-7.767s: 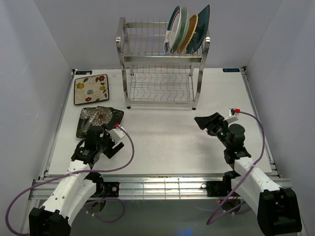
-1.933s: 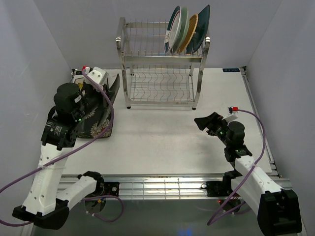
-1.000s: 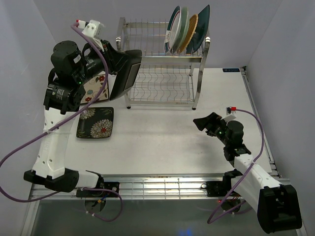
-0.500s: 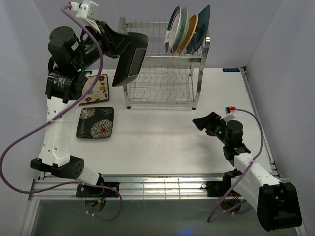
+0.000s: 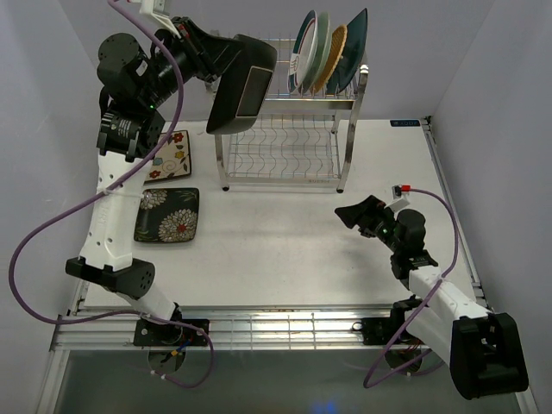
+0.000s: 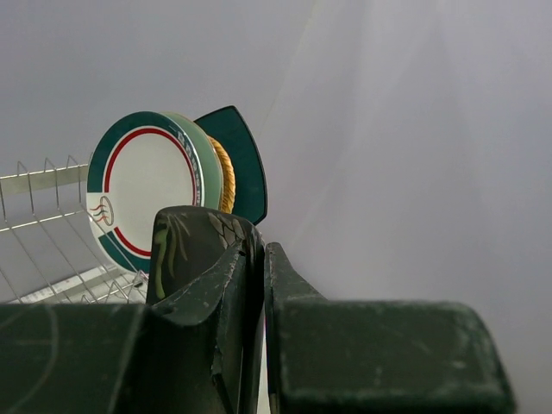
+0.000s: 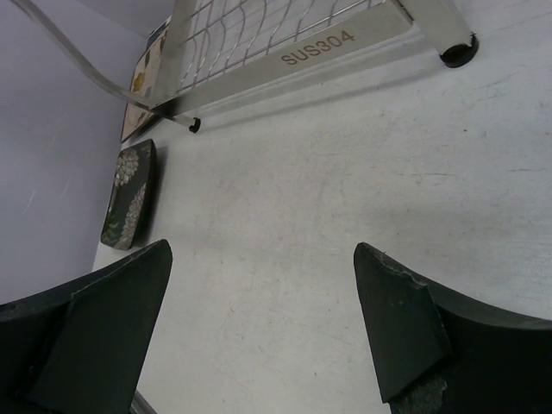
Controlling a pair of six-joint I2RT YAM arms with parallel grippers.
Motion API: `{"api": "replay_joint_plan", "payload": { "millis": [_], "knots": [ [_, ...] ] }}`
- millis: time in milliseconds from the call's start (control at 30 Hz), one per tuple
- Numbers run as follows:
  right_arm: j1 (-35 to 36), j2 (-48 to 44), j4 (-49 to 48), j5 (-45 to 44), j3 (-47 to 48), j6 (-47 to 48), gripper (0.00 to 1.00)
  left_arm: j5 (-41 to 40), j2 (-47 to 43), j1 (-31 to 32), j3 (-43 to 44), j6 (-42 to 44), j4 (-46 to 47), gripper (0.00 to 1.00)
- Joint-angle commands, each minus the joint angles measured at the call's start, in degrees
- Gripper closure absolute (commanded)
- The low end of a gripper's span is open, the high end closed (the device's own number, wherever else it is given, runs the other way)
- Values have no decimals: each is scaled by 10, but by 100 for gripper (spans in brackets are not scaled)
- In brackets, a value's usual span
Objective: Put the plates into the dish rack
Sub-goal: Insert the plate into the dish rack.
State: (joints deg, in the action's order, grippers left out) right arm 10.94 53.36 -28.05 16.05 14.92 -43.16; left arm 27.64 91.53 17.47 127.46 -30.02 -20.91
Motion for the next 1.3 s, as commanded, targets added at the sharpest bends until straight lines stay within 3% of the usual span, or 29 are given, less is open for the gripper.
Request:
{"api": "replay_joint_plan", "payload": {
  "millis": [0, 67, 100, 133, 167, 267, 367, 767, 1067, 1267],
  "knots": [
    [-1, 19, -90, 77, 23, -16, 8, -16, -8, 0, 34, -23, 100, 100],
    [3, 48, -170, 140, 26, -33, 5, -21, 1, 0, 34, -20, 111, 100],
    [14, 60, -197, 156, 34, -52, 11, -27, 4, 0, 33, -16, 113, 100],
    [21, 86, -223, 171, 41, -60, 20, -30, 8, -1, 33, -15, 118, 100],
    [28, 100, -244, 190, 51, -66, 42, -32, 13, -1, 33, -14, 128, 100],
    [84, 154, -275, 207, 117, -69, 79, -36, 29, 0, 44, -17, 140, 100],
    [125, 206, -272, 197, 193, -59, 91, -31, 40, 0, 73, -28, 134, 100],
    [259, 395, -271, 105, 432, -26, 92, -44, -13, 0, 41, -21, 156, 100],
    [336, 458, -273, 1, 524, 111, 92, -59, -24, 0, 36, 1, 198, 100],
    [340, 502, -362, -24, 560, 93, 92, -60, -10, 0, 38, 0, 226, 100]
  ]
}}
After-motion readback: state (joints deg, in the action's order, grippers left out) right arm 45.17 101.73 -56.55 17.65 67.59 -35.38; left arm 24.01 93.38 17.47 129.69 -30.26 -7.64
